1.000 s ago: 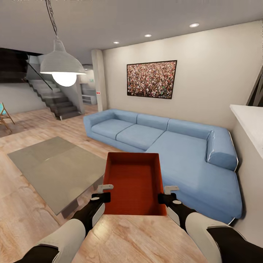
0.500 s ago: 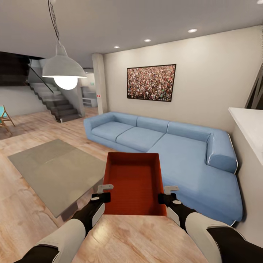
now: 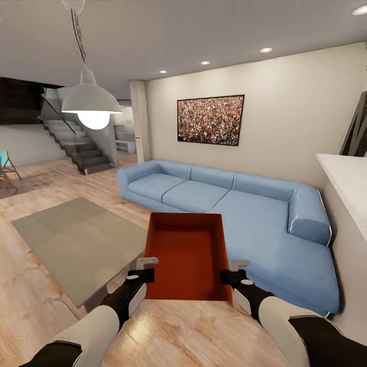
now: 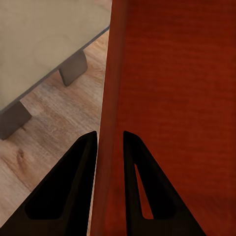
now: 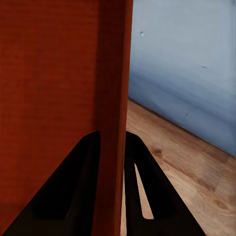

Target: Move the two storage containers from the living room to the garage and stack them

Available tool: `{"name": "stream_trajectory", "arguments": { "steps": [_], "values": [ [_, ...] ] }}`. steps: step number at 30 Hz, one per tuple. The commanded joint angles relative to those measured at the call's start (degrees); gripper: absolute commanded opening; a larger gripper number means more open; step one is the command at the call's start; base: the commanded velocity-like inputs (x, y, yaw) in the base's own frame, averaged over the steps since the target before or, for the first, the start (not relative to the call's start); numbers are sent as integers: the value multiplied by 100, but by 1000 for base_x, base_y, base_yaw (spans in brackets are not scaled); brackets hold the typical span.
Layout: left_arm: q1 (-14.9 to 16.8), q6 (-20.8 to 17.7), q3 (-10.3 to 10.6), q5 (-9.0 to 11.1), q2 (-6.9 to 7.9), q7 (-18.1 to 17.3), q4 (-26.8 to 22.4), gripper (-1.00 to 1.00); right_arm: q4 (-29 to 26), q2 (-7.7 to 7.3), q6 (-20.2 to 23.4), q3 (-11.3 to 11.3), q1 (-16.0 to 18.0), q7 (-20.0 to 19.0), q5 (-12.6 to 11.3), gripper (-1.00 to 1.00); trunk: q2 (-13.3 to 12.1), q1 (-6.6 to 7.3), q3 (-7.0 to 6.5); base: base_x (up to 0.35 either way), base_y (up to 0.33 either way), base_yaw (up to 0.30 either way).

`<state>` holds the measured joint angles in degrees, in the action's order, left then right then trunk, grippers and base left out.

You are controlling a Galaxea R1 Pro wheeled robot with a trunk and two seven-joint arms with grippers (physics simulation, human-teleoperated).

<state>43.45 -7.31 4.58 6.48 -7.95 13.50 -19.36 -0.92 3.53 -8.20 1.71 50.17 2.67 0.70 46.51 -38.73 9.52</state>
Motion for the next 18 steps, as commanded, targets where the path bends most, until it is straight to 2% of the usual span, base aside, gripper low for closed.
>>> {"name": "stream_trajectory", "arguments": {
  "steps": [1,9,18],
  "values": [
    [6,-51,-237,-7,4,85,-103,-100,13,-2,-23,-48,1,31,-61,-100,7,-1,0,0,0,0],
    [5,-51,-238,-7,4,88,-103,-100,13,-2,-20,-48,1,32,-61,-100,7,-1,-70,0,0,0],
    [6,-52,-237,-7,4,86,-103,-100,13,-2,-23,-48,1,28,-61,-100,7,-1,-79,0,0,0]
  ]
}}
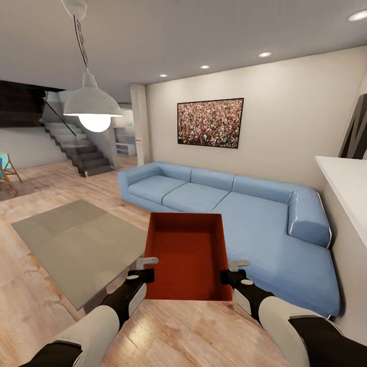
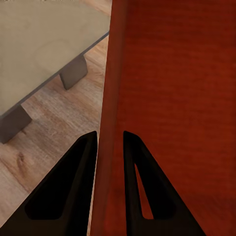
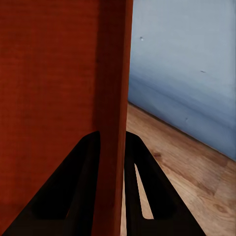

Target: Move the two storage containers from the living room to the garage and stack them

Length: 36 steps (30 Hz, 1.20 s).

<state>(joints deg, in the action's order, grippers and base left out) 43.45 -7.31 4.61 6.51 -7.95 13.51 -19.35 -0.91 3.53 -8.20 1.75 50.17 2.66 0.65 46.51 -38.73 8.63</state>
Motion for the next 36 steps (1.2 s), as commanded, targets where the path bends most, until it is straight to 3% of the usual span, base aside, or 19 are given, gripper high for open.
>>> {"name": "stream_trajectory", "arguments": {
  "steps": [1,15,36],
  "values": [
    [6,-51,-240,-9,4,84,-104,-100,12,-1,-23,-52,1,30,-56,-100,7,-1,9,0,0,0],
    [6,-51,-240,-9,4,88,-104,-100,12,5,-15,-52,2,33,-56,-100,7,-1,6,0,0,16],
    [6,-44,-237,-9,12,83,-104,-100,12,7,-15,-52,1,26,-64,-100,7,-1,-73,0,0,262]
  ]
}}
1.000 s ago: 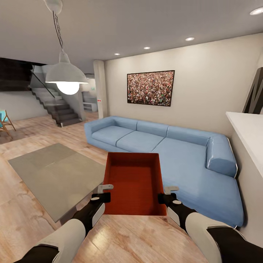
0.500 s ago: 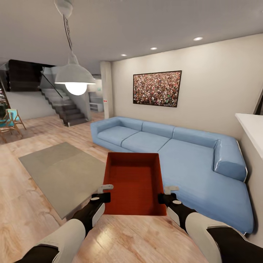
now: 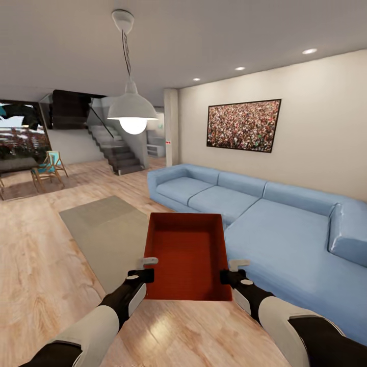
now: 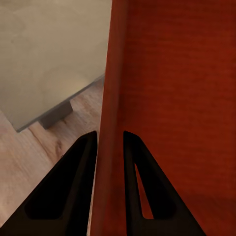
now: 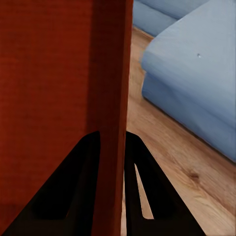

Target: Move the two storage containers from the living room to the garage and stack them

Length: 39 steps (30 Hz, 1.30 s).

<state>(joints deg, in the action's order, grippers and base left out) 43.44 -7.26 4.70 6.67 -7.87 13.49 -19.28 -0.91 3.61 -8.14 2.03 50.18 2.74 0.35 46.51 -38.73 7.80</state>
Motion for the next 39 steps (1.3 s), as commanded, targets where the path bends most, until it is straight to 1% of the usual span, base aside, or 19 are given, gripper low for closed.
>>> {"name": "stream_trajectory", "arguments": {
  "steps": [1,10,16,33,34,39],
  "values": [
    [6,-49,-246,-26,1,85,-111,-100,12,-1,-21,-80,1,20,-35,-100,7,-1,6,0,0,274],
    [6,-12,-250,-23,3,87,-118,-100,20,1,-21,-80,1,16,-41,-100,7,-1,-22,0,0,274],
    [6,224,-247,-25,34,87,-95,-100,31,-4,-21,-80,1,16,-39,-100,7,-1,-40,0,0,264],
    [6,251,-240,-25,98,84,-41,-100,30,1,-21,-80,1,23,-35,-100,7,-1,-90,0,0,245],
    [6,252,-241,-20,120,84,-49,-100,30,-5,-21,-80,1,24,-35,-100,7,-1,-93,0,0,232],
    [6,251,-241,-24,141,84,-60,-100,30,-11,-21,-80,1,24,-35,-100,7,-1,-107,0,0,226]
  ]
}}
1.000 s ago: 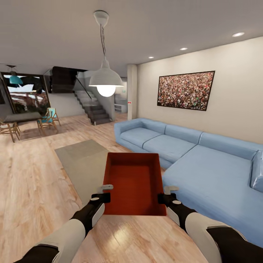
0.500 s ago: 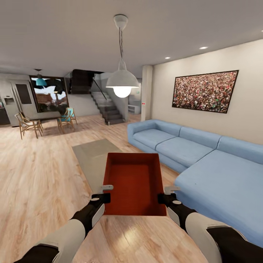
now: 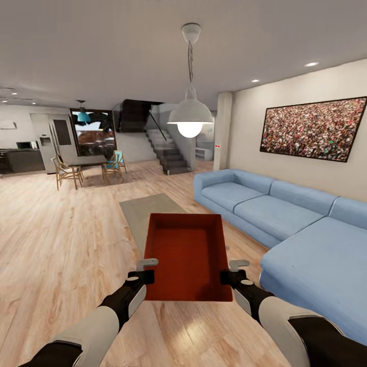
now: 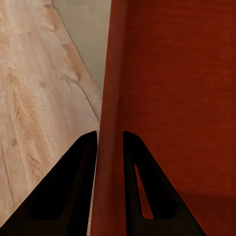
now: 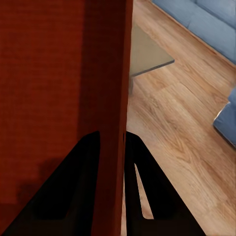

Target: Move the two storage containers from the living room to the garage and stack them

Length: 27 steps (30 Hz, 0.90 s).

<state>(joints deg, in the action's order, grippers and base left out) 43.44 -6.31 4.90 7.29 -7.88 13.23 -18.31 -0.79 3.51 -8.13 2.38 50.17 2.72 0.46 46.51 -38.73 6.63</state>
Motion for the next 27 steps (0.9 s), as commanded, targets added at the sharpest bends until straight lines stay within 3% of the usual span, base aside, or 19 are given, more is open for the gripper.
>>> {"name": "stream_trajectory", "arguments": {
  "steps": [1,27],
  "values": [
    [6,157,-261,-84,143,109,-163,-100,18,-3,-22,-115,1,27,-46,-100,8,-1,7,0,0,223],
    [6,157,-253,-79,146,109,-182,-100,18,-2,-14,-115,1,27,-46,-100,8,-1,-53,0,0,234]
  ]
}}
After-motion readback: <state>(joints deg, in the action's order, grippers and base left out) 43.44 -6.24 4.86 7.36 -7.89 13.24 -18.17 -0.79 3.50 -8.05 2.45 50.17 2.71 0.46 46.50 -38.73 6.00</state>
